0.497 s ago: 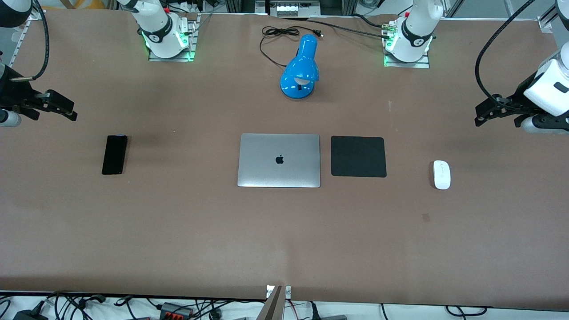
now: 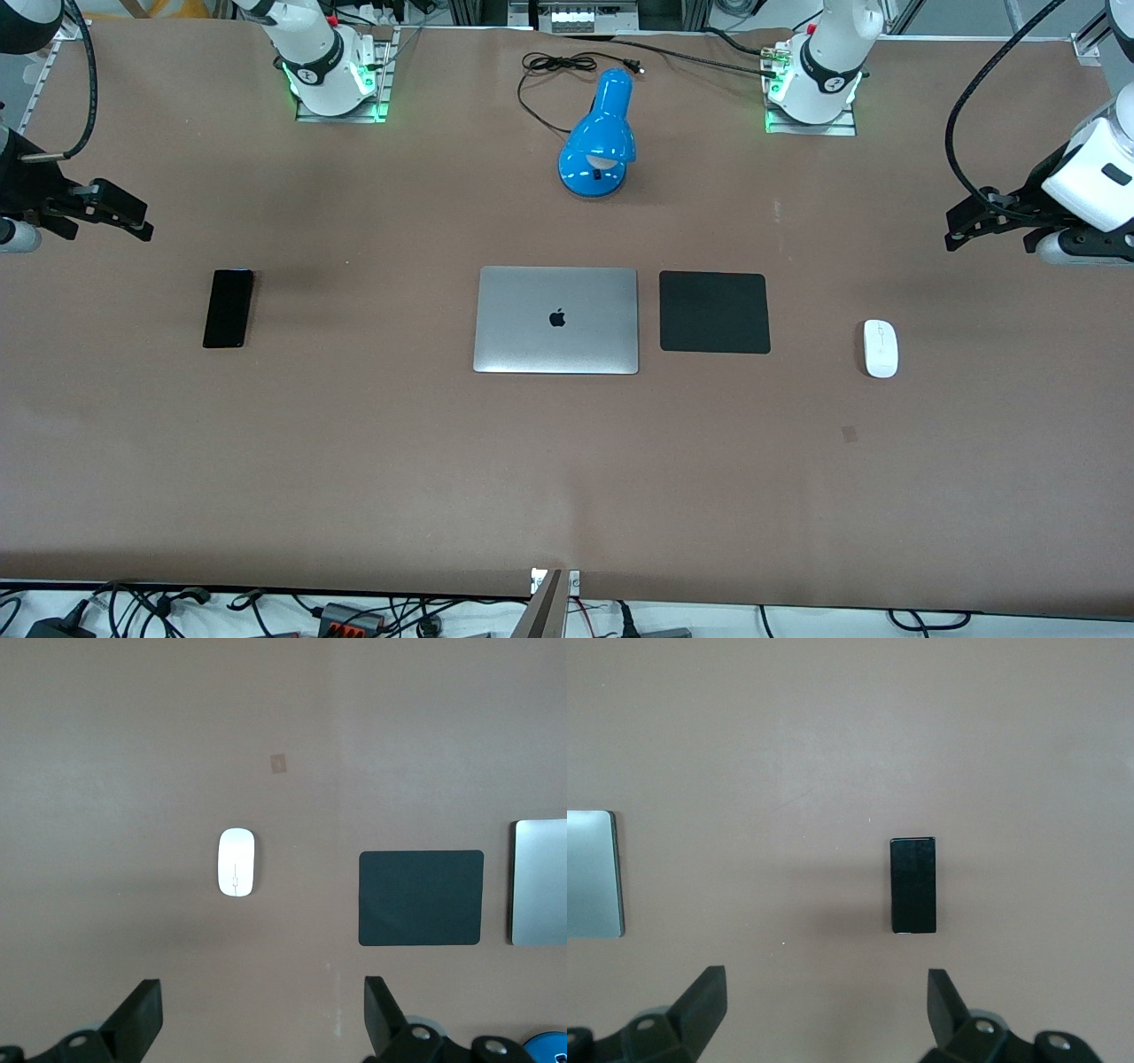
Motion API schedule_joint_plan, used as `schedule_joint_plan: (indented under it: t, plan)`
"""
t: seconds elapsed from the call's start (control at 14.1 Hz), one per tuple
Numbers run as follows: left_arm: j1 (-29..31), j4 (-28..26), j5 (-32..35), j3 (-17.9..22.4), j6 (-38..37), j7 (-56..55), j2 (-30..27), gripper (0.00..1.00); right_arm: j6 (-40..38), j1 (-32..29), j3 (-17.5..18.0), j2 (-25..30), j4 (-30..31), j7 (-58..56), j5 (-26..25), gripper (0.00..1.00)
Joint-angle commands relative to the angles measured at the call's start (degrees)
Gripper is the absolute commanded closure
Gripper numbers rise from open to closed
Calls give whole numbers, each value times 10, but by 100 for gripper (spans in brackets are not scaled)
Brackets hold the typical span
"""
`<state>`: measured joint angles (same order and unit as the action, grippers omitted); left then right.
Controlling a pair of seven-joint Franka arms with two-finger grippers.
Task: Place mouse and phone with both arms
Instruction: 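Reach the right gripper to the phone while the left gripper reaches the mouse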
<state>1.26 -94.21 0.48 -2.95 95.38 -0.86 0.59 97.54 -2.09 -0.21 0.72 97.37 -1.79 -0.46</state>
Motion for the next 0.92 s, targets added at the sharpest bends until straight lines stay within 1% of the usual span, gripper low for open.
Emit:
schedule_joint_plan:
  t: [0.0, 0.14, 0.28, 0.36, 0.5, 0.64, 0.78, 0.85]
  plan:
    - [1, 19, -2, -4, -15, -3, 9, 0, -4, -4, 3, 0, -5, 2, -2, 0]
    - [1, 19, -2, -4, -16, -3, 9, 0, 1, -4, 4, -11, -6, -3, -3, 0]
    - [1, 18, -2, -4, -22, -2, 9, 0, 11, -3, 6, -47, -7, -4, -6, 0]
    - [1, 18, -2, -4, -32, -1, 10, 0, 16, -4, 5, -54, -6, -4, -7, 0]
    - [1, 18, -3, -5, -63, 0, 10, 0, 26, -7, 5, -76, -1, -3, -5, 0]
    - [7, 19, -3, -4, -118, 5, 24, 0, 48, -8, 3, -102, 5, -2, -9, 0]
    - [9, 18, -8, -4, -146, 7, 38, 0, 80, -16, 1, -136, 15, -2, -12, 0]
    - [8, 17, -1, -4, -152, 7, 46, 0, 93, -24, 1, -151, 19, -3, -12, 0]
